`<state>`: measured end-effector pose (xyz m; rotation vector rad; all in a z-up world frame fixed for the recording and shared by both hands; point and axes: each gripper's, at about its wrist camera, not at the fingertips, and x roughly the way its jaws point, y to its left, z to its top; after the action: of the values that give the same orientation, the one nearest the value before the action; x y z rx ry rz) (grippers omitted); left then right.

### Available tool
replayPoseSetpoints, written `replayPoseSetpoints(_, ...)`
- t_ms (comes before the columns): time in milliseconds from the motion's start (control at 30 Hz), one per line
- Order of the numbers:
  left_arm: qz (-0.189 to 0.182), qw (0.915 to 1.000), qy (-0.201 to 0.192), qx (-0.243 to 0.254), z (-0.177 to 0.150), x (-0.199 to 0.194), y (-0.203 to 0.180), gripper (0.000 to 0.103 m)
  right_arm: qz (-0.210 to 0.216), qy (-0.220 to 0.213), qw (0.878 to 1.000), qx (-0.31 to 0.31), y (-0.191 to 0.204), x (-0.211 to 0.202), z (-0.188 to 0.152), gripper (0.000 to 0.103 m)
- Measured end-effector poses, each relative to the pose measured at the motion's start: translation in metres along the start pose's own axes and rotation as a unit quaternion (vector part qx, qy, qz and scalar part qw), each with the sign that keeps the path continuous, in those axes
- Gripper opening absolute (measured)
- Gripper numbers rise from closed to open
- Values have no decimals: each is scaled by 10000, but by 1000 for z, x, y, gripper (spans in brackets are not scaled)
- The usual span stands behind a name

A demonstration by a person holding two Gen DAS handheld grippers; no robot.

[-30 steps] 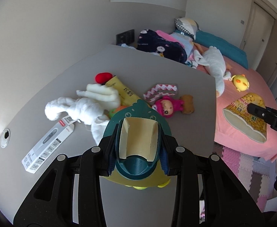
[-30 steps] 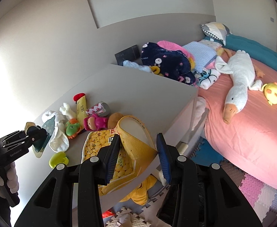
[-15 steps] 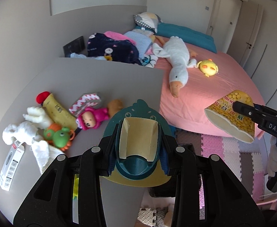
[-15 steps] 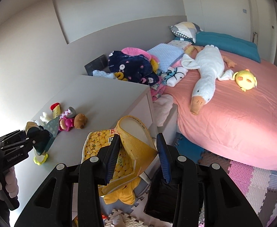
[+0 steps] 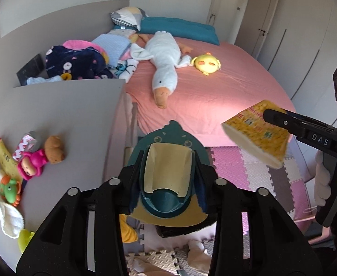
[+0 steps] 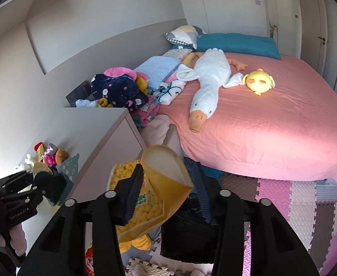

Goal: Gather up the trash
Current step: 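Carry the bag and cup to the black bin and open both tools, then move both open tools back over the desk items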

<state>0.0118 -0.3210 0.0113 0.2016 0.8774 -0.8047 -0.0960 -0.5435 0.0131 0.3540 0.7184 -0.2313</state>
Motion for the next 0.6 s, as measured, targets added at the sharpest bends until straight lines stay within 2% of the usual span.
replayPoseSetpoints(33,-89,10000,-18,-3,2,3,-4,85,-123,-56,9999,106,-5,-2,1,73)
replayPoseSetpoints(67,-119,9999,-104,8,4,4,-8,91,-257,-158,9993,202,-12,-5,1,74)
replayPoseSetpoints(300,-196,9997,-77,155,15,19,-34,92,-500,-259,9976,403,-35,-7,5,74)
replayPoseSetpoints(600,-74,9999,-22,98,10,20,-28,92,-450,-229,9983,305,-32,-3,7,74)
